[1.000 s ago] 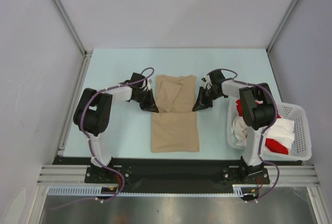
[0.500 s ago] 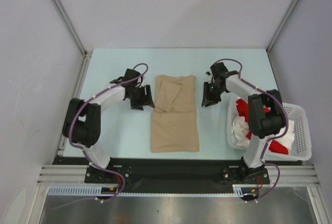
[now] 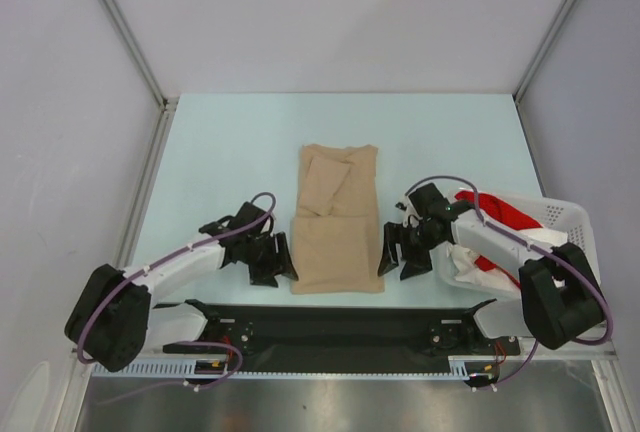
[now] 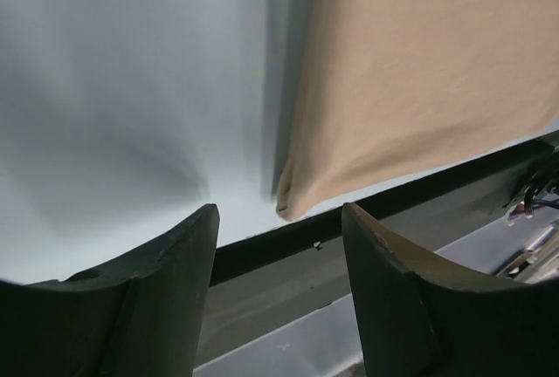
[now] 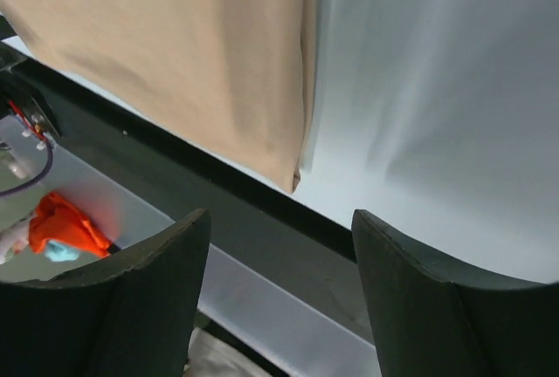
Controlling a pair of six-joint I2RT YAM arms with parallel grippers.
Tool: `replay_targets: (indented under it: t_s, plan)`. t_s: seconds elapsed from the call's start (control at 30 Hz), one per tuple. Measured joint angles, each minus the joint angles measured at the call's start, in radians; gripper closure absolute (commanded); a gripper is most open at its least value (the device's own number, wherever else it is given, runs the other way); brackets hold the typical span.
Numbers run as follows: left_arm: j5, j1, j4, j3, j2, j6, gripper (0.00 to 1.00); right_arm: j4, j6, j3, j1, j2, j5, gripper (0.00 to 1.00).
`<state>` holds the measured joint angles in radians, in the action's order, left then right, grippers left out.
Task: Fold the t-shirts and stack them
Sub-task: Fold the tshirt
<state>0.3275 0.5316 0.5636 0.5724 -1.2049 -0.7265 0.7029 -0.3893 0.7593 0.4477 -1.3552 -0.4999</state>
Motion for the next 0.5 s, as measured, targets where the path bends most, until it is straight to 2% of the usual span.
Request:
replay_targets:
  t_s: [0.1, 0.23, 0.5]
  plan:
    - [0.01, 0.01, -0.025, -0.068, 0.018, -0.081, 0.38, -0.055, -0.053, -0.096, 0.016, 0.029, -0.051, 0.32]
    - [0.036, 0.011, -0.083, -0.106, 0.008, -0.161, 0.48, -0.141, -0.119, -0.187, 0.016, 0.025, -0.091, 0.41]
    - [0.097, 0.011, -0.19, -0.119, -0.048, -0.269, 0.46, -0.275, -0.215, -0.221, 0.016, -0.037, -0.112, 0.54]
